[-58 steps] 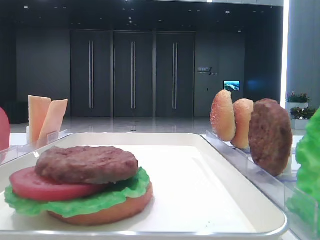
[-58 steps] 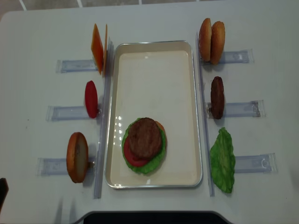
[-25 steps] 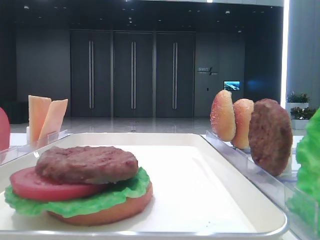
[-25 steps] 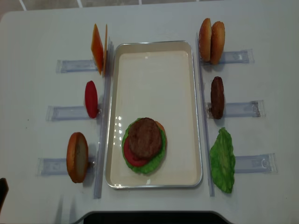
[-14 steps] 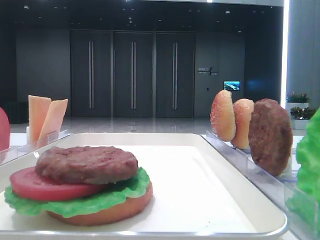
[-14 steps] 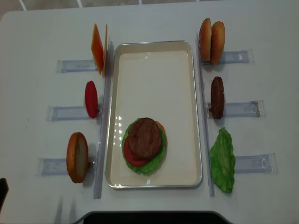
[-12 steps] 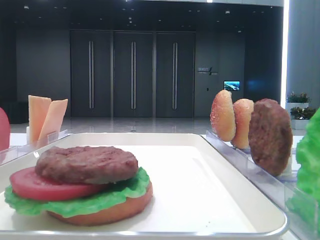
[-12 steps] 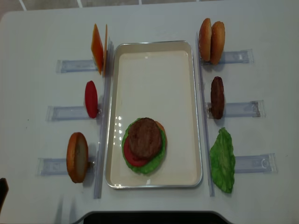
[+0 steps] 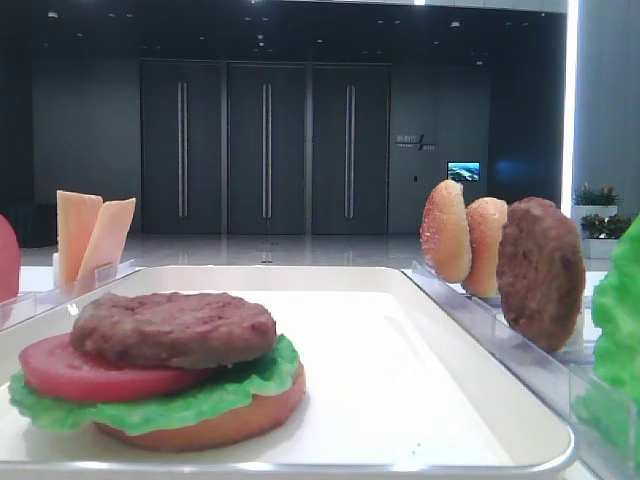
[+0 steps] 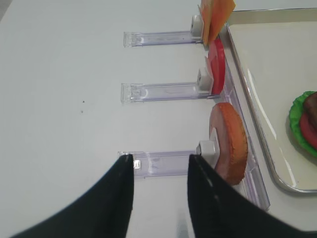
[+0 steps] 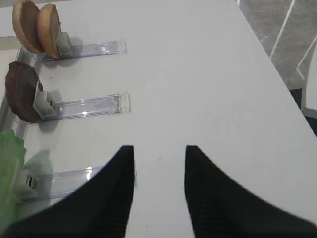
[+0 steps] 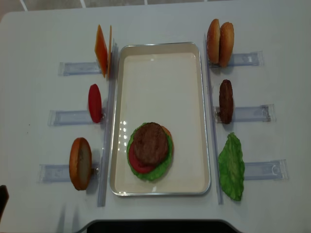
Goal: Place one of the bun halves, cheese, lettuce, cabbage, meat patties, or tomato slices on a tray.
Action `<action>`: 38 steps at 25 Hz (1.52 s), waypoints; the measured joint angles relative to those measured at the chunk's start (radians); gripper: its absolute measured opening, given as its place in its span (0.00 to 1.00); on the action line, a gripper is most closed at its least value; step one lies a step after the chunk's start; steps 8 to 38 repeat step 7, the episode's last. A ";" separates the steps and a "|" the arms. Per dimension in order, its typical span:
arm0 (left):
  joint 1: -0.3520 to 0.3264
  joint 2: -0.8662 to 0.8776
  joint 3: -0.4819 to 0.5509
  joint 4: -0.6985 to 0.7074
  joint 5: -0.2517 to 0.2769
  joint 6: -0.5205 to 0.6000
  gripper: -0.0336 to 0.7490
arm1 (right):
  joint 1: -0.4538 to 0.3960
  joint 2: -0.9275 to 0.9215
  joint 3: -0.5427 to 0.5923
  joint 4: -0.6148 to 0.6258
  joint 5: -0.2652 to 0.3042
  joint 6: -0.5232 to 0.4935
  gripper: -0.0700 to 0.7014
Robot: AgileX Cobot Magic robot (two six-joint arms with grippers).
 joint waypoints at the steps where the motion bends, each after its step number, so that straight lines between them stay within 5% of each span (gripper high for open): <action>1: 0.000 0.000 0.000 0.000 0.000 0.000 0.40 | 0.000 0.000 0.000 0.000 0.000 0.000 0.41; 38: 0.000 0.000 0.000 0.000 0.000 0.000 0.40 | 0.000 0.000 0.000 0.000 0.000 0.000 0.41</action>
